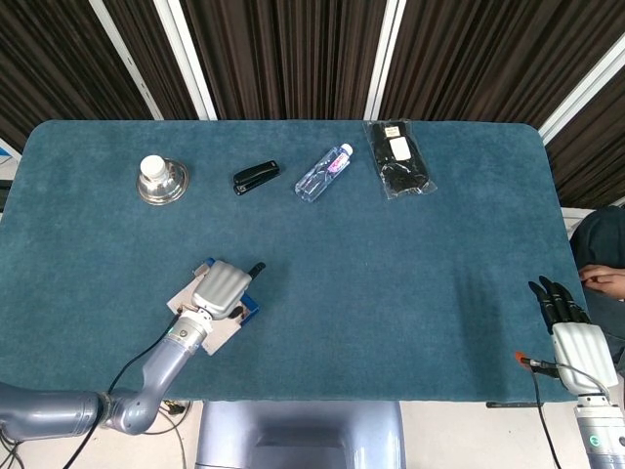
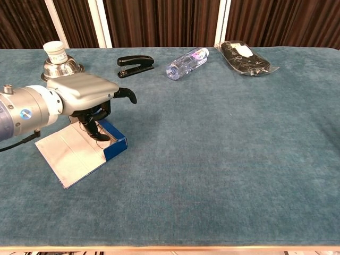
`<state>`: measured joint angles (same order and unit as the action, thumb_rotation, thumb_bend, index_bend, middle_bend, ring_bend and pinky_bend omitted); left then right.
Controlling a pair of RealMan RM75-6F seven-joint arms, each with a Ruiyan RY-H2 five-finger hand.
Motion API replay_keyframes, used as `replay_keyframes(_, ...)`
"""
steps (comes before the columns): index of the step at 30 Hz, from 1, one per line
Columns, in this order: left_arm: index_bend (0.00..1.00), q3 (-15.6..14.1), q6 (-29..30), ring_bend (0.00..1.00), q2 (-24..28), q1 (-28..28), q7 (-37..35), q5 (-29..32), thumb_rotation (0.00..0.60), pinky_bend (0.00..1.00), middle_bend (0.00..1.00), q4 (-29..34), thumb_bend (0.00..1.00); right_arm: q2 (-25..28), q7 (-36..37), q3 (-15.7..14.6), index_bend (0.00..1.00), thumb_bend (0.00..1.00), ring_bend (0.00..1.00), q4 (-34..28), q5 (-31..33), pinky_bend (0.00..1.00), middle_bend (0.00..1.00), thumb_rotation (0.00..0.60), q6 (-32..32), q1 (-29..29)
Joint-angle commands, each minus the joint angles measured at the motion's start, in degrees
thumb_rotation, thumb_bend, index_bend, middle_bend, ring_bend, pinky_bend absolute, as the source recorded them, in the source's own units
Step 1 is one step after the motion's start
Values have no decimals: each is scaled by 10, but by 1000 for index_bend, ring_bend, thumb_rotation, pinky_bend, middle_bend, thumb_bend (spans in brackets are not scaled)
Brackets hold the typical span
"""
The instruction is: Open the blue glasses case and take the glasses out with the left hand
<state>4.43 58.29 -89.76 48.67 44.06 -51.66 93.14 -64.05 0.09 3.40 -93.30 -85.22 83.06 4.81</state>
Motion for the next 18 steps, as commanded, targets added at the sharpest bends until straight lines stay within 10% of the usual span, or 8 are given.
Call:
replay_keyframes(1, 172, 1, 1, 778, -7, 2, 0, 1, 600, 843, 863, -7, 179, 0, 0, 0, 0, 110, 0, 0, 0, 232, 0, 600, 0, 0)
replay_keyframes(18, 219, 23, 20, 794, -62, 9, -12, -13, 600, 854, 880, -80, 260, 1, 5, 0, 0, 111, 0, -2, 1, 232, 0, 600, -2, 0)
